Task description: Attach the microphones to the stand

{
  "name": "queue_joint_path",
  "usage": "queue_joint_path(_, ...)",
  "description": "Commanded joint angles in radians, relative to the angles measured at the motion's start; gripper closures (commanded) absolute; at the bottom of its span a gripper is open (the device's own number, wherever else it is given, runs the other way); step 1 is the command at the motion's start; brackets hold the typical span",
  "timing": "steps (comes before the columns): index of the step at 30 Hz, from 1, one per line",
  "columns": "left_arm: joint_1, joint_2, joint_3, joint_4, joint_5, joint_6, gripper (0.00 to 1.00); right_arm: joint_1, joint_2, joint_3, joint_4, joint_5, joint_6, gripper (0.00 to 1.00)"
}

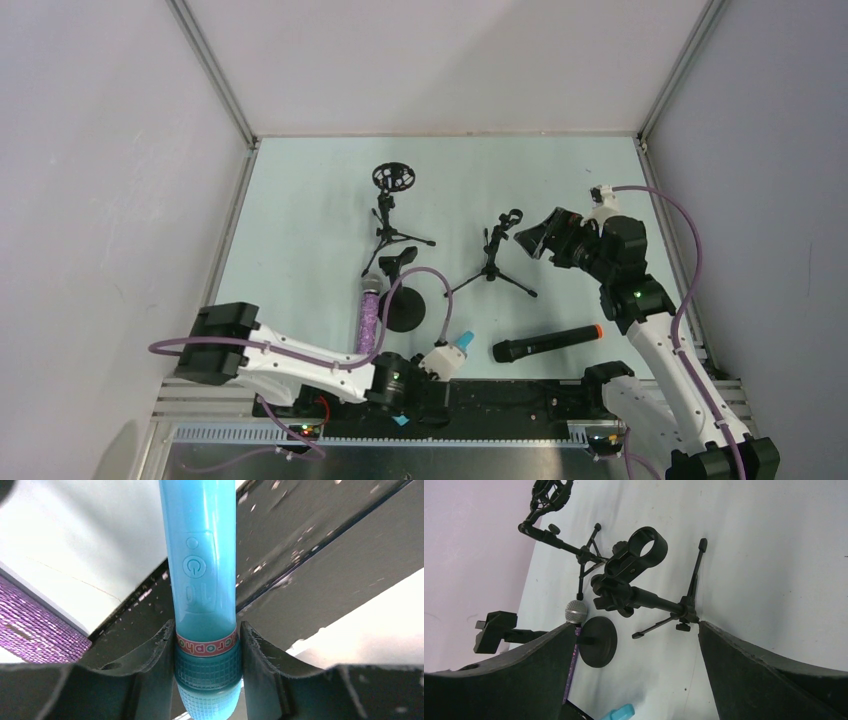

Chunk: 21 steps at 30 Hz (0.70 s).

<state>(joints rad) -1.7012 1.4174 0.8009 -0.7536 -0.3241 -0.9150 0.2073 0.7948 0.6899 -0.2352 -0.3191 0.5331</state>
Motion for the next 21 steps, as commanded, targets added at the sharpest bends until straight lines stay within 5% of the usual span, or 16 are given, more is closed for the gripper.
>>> queue_joint_path(1,0.035,-0.093,0.105,-0.003,-0.150,0.065,1.00,-0.005,-0.007,0.002,0.060,-0.031,0.025,0.04)
queue_joint_path(7,0.086,-0.191,0.188,0.000,-0.338,0.149,1.00,-0.007,-0.022,0.005,0.065,-0.053,0.053,0.04)
queue_joint_path(14,0.111,-0.243,0.331,0.046,-0.783,0.331,1.00,-0.012,-0.039,0.005,0.076,-0.061,0.074,0.05)
queue_joint_path(18,0.175,-0.293,0.357,0.225,-0.738,0.635,1.00,-0.012,-0.045,0.005,0.076,-0.077,0.077,0.04)
queue_joint_path(21,0.261,-0.354,0.354,0.318,-0.520,0.755,1.00,-0.012,-0.045,0.005,0.075,-0.082,0.076,0.04)
